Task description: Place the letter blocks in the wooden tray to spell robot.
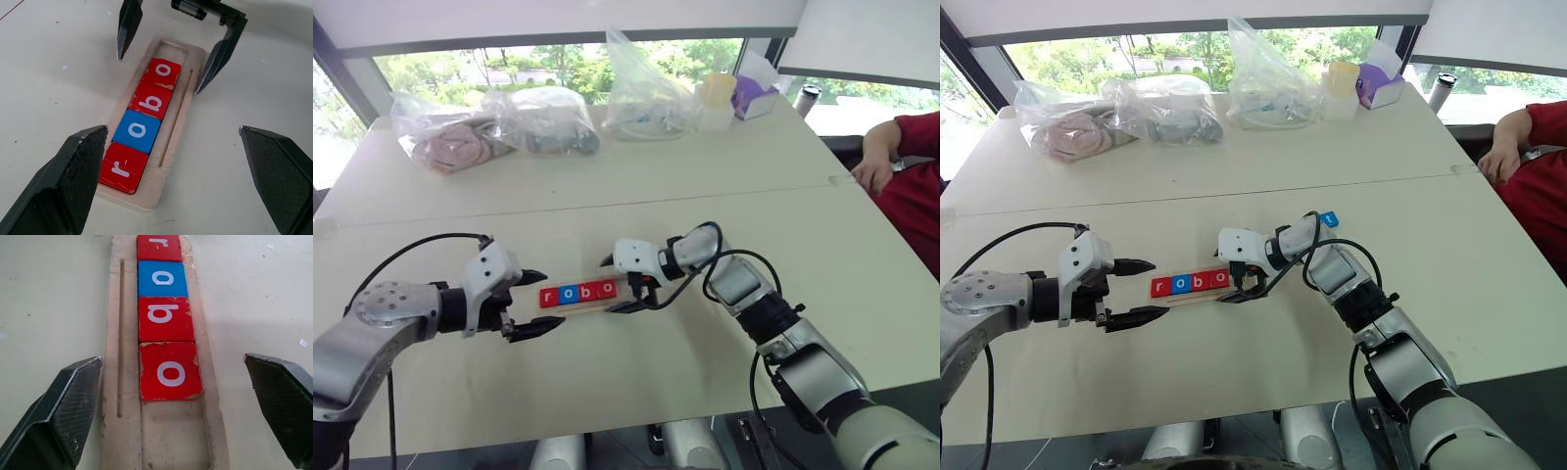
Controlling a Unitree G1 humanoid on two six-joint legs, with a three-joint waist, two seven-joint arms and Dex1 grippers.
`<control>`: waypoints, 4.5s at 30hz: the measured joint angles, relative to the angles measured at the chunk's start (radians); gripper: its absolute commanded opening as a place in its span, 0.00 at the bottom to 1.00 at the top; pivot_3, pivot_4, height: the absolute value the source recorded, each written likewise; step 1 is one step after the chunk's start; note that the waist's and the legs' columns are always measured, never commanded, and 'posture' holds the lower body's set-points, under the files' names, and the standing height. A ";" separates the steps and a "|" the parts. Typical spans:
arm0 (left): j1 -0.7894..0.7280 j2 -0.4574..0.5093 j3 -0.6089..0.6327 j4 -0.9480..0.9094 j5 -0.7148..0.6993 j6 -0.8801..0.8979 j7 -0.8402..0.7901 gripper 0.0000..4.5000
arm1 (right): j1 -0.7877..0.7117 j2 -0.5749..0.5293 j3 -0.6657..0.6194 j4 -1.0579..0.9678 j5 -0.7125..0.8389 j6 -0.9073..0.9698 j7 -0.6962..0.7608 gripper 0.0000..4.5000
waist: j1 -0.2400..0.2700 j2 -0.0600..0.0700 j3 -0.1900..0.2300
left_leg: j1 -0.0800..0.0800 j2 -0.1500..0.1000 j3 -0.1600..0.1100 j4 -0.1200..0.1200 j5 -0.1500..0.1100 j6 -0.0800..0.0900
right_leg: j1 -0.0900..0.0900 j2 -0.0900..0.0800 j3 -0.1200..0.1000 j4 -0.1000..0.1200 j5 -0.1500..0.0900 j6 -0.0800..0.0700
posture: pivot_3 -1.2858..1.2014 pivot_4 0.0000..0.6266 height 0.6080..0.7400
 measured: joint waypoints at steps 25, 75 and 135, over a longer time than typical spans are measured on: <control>-0.318 -0.160 -0.057 0.086 -0.137 0.063 0.065 1.00 | 0.325 -0.023 -0.516 -0.400 0.049 0.580 -0.831 0.99 | -0.005 0.000 0.000 | 0.000 0.000 0.000 0.003 0.000 0.000 | 0.002 0.002 0.001 0.000 -0.001 0.000 | 0.52 0.24 1.00; -0.336 -0.150 -0.181 0.209 0.013 -0.046 -0.116 1.00 | 0.331 0.036 -0.659 -0.842 0.238 0.954 -0.908 0.98 | -0.007 0.001 0.000 | -0.003 -0.001 0.000 0.002 0.000 0.000 | 0.001 -0.001 0.001 -0.005 -0.003 0.006 | 0.52 0.24 1.00; -0.110 0.038 -0.072 0.005 -0.031 0.028 -0.110 1.00 | -0.033 -0.141 -0.057 -0.003 0.046 -0.036 0.125 0.25 | 0.000 0.001 0.002 | 0.000 -0.001 0.002 0.003 0.000 0.001 | 0.002 -0.001 0.004 -0.001 -0.001 0.003 | 0.52 0.24 1.00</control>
